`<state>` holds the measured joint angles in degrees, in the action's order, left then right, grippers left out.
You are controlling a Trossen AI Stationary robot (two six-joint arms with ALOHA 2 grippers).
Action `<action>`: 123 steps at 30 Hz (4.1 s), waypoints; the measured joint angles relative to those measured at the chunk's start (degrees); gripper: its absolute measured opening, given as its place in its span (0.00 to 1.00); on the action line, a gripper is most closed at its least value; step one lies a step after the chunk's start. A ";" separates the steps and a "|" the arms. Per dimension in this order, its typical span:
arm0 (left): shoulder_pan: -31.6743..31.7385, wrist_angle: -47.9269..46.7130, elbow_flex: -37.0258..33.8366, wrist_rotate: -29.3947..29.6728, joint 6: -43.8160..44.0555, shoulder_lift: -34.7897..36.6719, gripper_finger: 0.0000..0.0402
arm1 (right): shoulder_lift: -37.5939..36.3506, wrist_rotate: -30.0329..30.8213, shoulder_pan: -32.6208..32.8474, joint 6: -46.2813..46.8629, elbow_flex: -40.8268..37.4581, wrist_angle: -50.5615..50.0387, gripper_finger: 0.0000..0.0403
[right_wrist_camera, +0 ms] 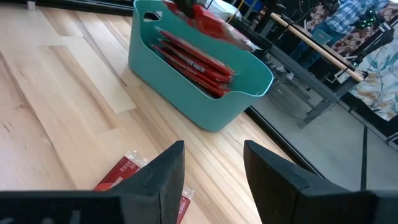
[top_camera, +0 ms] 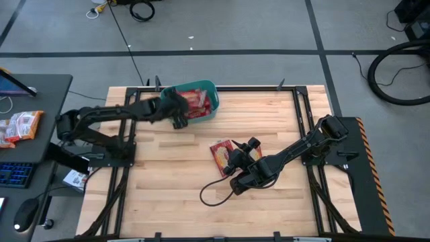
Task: Sort popcorn bags into baskets
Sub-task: Put the red popcorn bag into the blue container
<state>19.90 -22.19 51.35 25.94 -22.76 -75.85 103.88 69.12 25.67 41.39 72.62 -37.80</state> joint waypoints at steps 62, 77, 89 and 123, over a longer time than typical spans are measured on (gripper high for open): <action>-14.17 29.67 -27.27 -23.57 6.21 22.51 0.31 | 13.22 -30.44 -4.75 6.31 12.52 -1.54 0.42; -15.85 27.26 -27.78 -21.83 9.56 23.98 0.31 | 13.73 -38.27 -5.57 5.53 12.35 -4.12 0.46; -21.00 29.62 -36.55 -15.43 11.99 35.85 0.31 | 13.99 -36.47 -5.18 6.45 12.33 -7.80 0.51; -31.18 25.01 -44.35 -19.81 21.03 48.10 0.31 | 10.98 -56.83 -19.26 -38.28 7.89 21.96 0.43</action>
<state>-11.27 2.82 7.01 6.13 -1.73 -27.76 114.86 12.29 6.41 3.11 80.51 -15.84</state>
